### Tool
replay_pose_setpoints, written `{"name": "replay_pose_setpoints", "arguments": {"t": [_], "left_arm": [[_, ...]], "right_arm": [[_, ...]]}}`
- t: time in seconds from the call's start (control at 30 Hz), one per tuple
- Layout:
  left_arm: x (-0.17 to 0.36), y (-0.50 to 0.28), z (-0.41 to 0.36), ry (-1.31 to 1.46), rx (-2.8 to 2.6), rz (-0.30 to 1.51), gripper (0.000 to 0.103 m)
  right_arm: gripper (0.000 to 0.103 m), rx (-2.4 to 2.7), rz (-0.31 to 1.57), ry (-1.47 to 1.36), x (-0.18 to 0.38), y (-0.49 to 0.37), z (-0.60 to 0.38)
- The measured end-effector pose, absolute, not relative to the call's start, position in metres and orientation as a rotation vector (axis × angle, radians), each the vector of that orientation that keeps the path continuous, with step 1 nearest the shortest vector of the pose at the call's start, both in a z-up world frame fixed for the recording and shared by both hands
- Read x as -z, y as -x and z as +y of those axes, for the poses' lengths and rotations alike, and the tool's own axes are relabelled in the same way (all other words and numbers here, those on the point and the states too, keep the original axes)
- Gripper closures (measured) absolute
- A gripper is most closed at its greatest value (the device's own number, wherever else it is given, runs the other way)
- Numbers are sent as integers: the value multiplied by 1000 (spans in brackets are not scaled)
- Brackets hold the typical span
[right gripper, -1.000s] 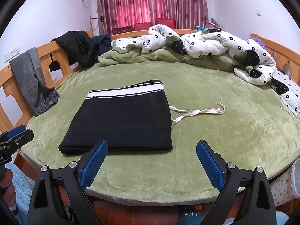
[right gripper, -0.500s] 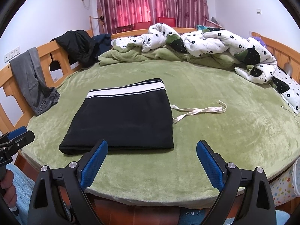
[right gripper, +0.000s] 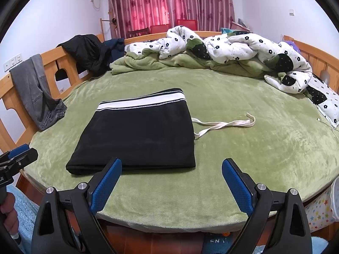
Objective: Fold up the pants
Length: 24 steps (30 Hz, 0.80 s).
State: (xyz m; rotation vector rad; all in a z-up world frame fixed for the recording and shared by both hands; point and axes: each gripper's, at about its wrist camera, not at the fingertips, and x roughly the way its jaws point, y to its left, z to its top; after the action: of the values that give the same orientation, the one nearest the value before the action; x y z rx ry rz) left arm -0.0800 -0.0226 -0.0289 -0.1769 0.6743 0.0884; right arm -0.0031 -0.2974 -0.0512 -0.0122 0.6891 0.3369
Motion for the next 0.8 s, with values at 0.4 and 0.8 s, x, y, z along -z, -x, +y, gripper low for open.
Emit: {"name": "replay_pose_setpoints", "arguments": {"t": [0.4, 0.8], "left_arm": [[29, 80, -22, 178, -88, 676, 15], [30, 80, -20, 180, -89, 675, 15]], "right_arm": [[9, -332, 690, 8, 51, 5, -294], [9, -334, 689, 7, 51, 6, -295]]}}
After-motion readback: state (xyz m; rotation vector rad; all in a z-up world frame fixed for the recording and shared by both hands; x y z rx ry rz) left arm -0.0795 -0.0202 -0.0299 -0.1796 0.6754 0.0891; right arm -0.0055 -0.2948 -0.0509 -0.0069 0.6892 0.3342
